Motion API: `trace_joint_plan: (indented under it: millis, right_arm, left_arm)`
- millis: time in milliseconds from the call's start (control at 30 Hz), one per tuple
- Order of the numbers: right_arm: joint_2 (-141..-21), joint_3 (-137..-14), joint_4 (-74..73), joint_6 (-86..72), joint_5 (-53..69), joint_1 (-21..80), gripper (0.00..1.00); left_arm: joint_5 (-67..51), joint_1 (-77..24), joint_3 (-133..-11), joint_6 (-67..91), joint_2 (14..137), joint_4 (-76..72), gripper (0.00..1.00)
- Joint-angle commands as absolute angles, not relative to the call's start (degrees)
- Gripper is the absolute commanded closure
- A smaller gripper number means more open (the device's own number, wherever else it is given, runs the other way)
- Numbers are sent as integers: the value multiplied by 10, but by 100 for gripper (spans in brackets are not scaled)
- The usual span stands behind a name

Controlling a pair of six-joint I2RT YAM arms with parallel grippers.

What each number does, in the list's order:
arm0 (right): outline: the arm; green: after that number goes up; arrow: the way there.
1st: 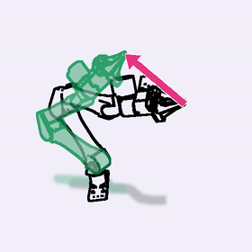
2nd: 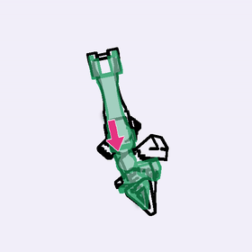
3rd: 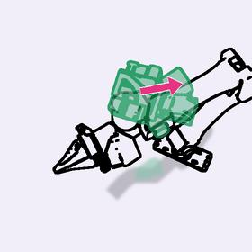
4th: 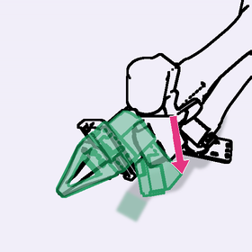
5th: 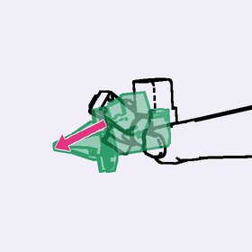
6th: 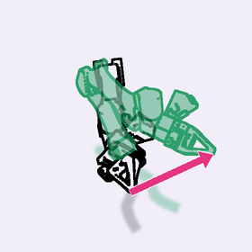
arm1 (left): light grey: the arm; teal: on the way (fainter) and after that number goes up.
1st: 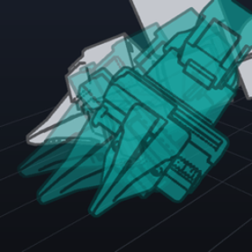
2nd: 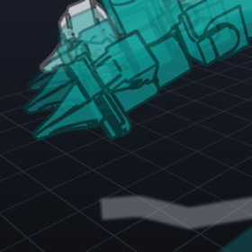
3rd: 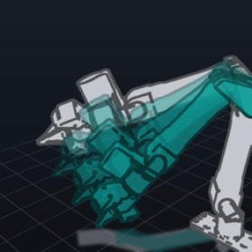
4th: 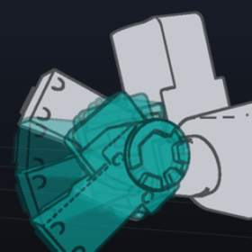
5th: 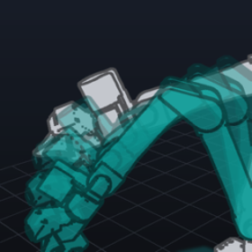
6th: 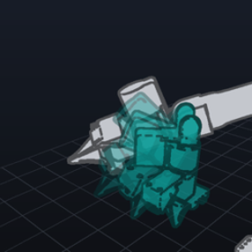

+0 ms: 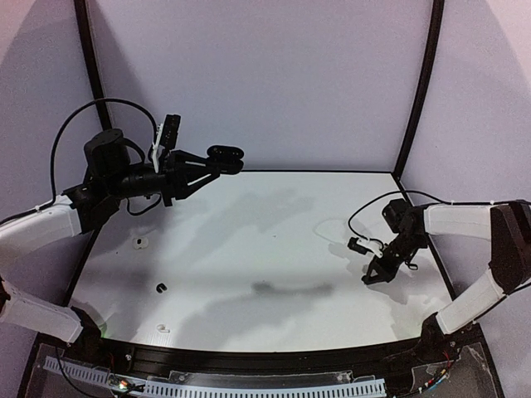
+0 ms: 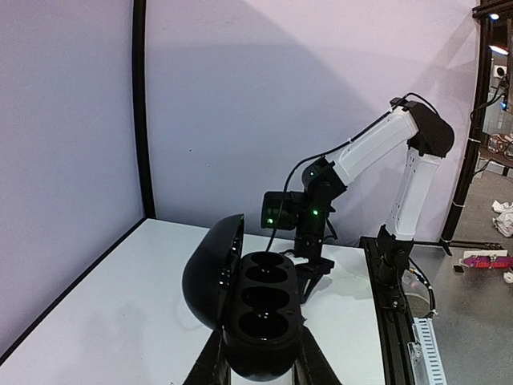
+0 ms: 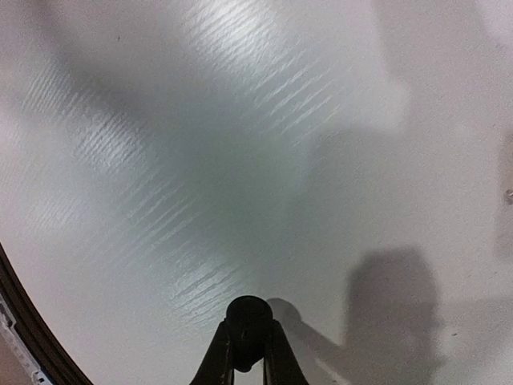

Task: Insert the wireless bluetooth earbuds into the charging case
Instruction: Pick up the right earbud from the center of the board, then insert the right earbud into the right side groove of the charging case.

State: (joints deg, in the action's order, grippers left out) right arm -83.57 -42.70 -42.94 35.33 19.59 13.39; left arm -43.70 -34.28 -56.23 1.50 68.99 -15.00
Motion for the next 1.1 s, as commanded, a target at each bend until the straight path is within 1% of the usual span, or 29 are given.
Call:
trace_joint_plan:
  millis: [0,67,200,300,400,533,633,733,1067]
  right_arm:
    - [-837,-512,-470,329,216,137,100]
    - [-840,-577,-499,316,232,145,100]
    - [-850,-761,-542,303,251,227,100]
    - [-863,-885,-544,286,273,282,100]
    - [-875,-974,-536,281,268,341,100]
    - [-913,-1086,-538,278,251,431,100]
    - [-943,-1140,-554,285,225,482,100]
    - [-959,-1177,-558,285,216,512,100]
    - [-1003,-1219,-616,302,184,557,100]
  left_arm:
    - [-442,-340,-574,5,687,-140,99]
    - [-446,-340,-574,4,688,-138,99]
    - [-462,-342,-574,-21,695,-127,99]
    - [-475,-344,-573,-35,699,-115,99]
    - [-487,-347,-575,-53,703,-99,99]
    - [-500,-355,-584,-120,716,-67,99]
    - [-504,-358,-594,-144,728,-59,99]
    - [-506,-361,-610,-151,745,-50,99]
    - [-489,-366,-651,-202,765,13,99]
